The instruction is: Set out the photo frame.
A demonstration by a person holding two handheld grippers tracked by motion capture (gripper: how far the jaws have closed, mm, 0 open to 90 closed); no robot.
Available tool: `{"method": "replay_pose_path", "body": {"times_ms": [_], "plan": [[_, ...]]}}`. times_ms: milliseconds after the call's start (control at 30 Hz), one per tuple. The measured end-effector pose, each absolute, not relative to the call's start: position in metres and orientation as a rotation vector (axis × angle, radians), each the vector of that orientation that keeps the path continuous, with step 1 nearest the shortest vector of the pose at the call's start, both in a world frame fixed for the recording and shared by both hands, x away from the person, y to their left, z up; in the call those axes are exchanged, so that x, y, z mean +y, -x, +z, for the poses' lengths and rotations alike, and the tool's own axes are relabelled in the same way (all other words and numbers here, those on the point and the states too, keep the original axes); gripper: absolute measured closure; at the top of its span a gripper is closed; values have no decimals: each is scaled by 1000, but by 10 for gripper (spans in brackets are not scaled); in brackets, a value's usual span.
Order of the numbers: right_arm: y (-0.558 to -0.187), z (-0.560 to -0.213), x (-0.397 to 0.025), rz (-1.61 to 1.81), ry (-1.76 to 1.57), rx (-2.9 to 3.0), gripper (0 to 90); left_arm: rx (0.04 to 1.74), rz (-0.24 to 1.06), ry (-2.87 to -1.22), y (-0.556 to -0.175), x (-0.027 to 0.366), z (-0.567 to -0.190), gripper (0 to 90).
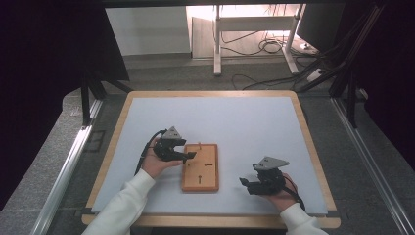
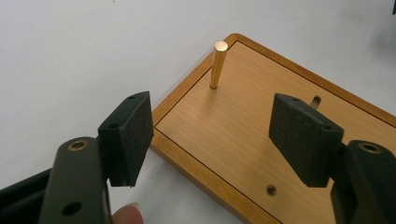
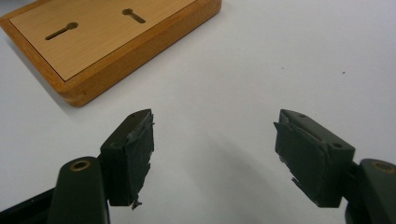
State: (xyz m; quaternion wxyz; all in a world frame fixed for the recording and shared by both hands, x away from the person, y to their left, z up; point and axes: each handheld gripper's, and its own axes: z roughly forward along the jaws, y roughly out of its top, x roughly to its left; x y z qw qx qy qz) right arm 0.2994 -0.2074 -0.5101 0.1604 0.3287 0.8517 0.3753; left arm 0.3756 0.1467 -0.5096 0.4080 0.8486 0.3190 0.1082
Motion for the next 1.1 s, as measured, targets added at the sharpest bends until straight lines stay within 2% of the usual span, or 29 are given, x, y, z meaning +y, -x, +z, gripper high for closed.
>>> {"method": "replay_pose_path", "body": {"times_ms": [300, 567, 933, 1100], "plan": [[-298, -512, -202, 1036, -921, 2444, 262, 758, 307, -2154, -382, 134, -506, 313], [-297, -513, -201, 1023, -908, 2446, 262, 746, 266, -2142, -395, 133, -507, 353], [-297, -515, -200, 994, -919, 2446, 263, 697, 252, -2170, -405, 119, -517, 601], [-296, -515, -198, 1001, -917, 2443, 263, 677, 251, -2179, -406, 118, -518, 758]]}}
